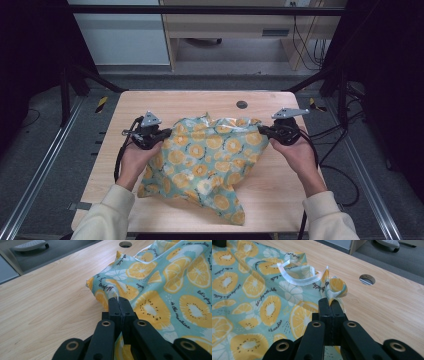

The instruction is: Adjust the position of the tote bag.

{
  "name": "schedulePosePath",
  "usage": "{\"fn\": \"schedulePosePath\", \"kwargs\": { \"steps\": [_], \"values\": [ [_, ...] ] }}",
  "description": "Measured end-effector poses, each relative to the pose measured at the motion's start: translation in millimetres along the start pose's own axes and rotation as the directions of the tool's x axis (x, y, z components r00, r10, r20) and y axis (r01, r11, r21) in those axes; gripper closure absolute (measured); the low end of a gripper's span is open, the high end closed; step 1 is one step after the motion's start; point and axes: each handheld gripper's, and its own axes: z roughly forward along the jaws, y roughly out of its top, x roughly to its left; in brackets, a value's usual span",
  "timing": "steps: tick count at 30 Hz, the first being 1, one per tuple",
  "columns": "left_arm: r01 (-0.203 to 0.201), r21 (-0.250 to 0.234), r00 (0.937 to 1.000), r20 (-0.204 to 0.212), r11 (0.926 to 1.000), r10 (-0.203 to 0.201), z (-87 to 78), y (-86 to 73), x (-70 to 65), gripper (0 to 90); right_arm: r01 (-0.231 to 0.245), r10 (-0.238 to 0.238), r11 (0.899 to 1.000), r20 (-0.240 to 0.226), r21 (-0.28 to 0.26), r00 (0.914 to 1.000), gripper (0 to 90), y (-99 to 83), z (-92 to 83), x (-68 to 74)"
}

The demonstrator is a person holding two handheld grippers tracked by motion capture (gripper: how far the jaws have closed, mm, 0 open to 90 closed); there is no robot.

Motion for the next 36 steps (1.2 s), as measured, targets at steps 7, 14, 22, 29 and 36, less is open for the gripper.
{"fn": "schedulePosePath", "kwargs": {
  "steps": [7, 14, 22, 29, 36],
  "values": [
    [-0.003, -0.032, 0.9999, -0.014, 0.9995, 0.002, -6.5, 2.0, -2.2, 90.0, -0.003, 0.003, 1.000, -0.010, -0.025, 0.9999, 90.0, 4.5, -8.1, 1.8],
    [-0.012, -0.082, 0.9997, -0.022, 0.9965, 0.010, -18.8, 3.7, -5.7, 90.0, 0.003, -0.003, 0.999, -0.017, -0.054, 0.9998, 90.0, 5.5, -19.8, 4.9],
    [-0.042, -0.131, 0.9985, -0.041, 0.9904, 0.037, -36.9, 5.9, -12.9, 90.0, 0.016, -0.019, 0.995, -0.032, -0.098, 0.9993, 90.0, 4.7, -39.0, 14.6],
    [-0.051, -0.162, 0.9982, -0.039, 0.9854, 0.046, -51.0, 2.1, -16.7, 90.0, 0.028, -0.034, 0.991, -0.047, -0.134, 0.9983, 90.0, -0.4, -53.9, 27.5],
    [-0.040, -0.194, 0.9990, -0.029, 0.9802, 0.035, -60.3, -4.8, -19.5, 90.0, 0.041, -0.050, 0.987, -0.056, -0.152, 0.9972, 90.0, -5.3, -63.2, 37.5]
  ]
}}
